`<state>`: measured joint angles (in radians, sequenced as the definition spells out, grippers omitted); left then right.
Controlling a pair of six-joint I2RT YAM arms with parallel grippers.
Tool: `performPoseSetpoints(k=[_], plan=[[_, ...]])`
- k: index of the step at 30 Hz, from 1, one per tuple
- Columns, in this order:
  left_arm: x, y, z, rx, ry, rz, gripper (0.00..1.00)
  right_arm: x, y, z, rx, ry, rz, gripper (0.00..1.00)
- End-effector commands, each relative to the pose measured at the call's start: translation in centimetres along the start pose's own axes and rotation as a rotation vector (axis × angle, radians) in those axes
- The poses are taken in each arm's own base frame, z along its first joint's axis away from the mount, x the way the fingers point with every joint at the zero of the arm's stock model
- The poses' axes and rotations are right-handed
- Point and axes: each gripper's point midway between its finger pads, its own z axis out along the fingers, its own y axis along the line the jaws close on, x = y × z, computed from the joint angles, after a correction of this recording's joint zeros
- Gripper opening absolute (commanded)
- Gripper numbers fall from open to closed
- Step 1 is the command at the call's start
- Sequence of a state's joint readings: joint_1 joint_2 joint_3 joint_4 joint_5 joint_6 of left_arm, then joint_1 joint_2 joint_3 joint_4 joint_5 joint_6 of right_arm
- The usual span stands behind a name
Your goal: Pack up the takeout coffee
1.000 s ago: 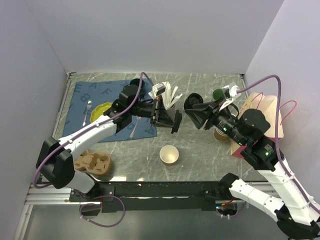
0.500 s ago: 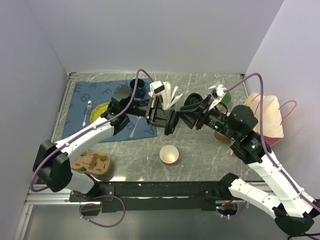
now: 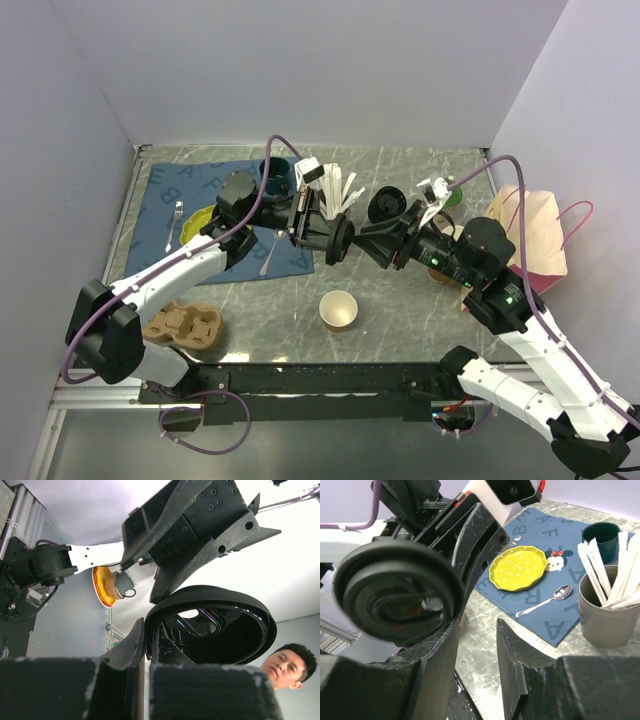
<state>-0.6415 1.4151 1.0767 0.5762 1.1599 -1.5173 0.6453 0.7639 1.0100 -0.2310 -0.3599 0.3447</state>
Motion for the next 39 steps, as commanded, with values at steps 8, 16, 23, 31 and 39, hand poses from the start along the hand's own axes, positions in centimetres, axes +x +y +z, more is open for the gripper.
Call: performPoseSetpoints(k=[8,16,23,31,39], plan=[[-0.2,-1.4,-0.4,0.006,-0.007,0.082,0.01,-2.2,2.5,-1.0,-0.095,-0.047,-0.008,0.44],[0.1,-1.7,-0.5,0.028,-0.005,0.089,0.01,-3.2,2.7,0.0,-0.114,-0.079,0.037,0.42],[0.3,-1.8,-0.6,0.045,-0.005,0.096,0.01,-3.0,3.3,0.9,-0.172,-0.075,0.079,0.34],[0.2,-1.9,-0.6,0.054,-0.004,0.092,0.01,-3.1,3.4,1.2,-0.175,-0.064,0.081,0.17],[-0.1,-0.6,-0.6,0.006,-0.034,0.081,0.36,-3.7,2.9,0.9,-0.126,-0.071,0.077,0.00]])
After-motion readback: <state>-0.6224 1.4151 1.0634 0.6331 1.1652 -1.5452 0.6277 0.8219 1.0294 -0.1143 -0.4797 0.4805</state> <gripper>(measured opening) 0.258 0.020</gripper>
